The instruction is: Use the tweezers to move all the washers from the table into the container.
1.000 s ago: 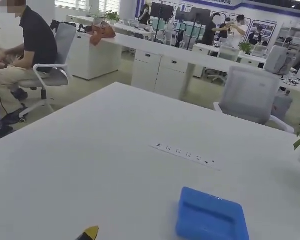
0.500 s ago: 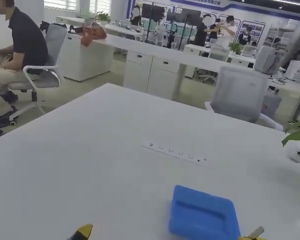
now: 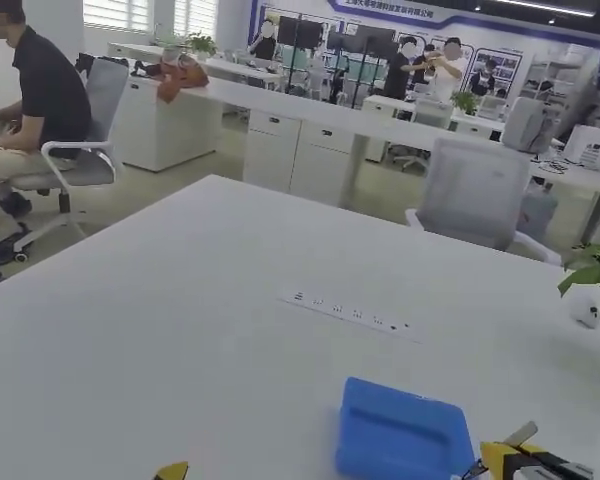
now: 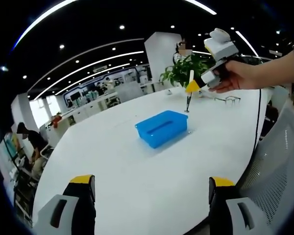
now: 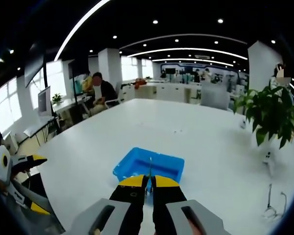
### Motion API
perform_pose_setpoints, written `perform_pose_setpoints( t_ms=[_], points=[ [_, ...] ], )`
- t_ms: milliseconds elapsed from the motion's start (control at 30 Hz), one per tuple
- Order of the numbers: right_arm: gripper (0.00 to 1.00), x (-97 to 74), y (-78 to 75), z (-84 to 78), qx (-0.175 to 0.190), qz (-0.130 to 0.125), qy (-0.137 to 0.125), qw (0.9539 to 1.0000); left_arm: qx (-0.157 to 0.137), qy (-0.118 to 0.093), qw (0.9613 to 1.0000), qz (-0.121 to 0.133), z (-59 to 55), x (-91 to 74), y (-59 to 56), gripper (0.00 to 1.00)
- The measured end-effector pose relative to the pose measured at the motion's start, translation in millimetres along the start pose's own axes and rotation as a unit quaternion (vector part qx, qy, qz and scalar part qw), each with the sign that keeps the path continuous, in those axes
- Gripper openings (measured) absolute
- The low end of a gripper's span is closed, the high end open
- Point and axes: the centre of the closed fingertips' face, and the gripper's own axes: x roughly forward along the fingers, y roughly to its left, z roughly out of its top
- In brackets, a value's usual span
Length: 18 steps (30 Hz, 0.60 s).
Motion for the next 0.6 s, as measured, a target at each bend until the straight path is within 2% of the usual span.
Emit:
perform_pose_setpoints(
  t_ms=[467, 600],
  points=[
    [0.01, 20.5, -2.5, 17.9, -0.002, -0.003, -0.009, 1.0, 0.016, 0.014, 0.9998, 0.002, -4.7, 2.1, -0.6, 0.99],
    [0.01, 29.9, -3.4, 21.3, -0.012, -0.004, -0.011, 0.9999, 0.015, 0.015, 0.9998, 0.002, -5.2, 2.1, 0.0, 0.99]
  ],
)
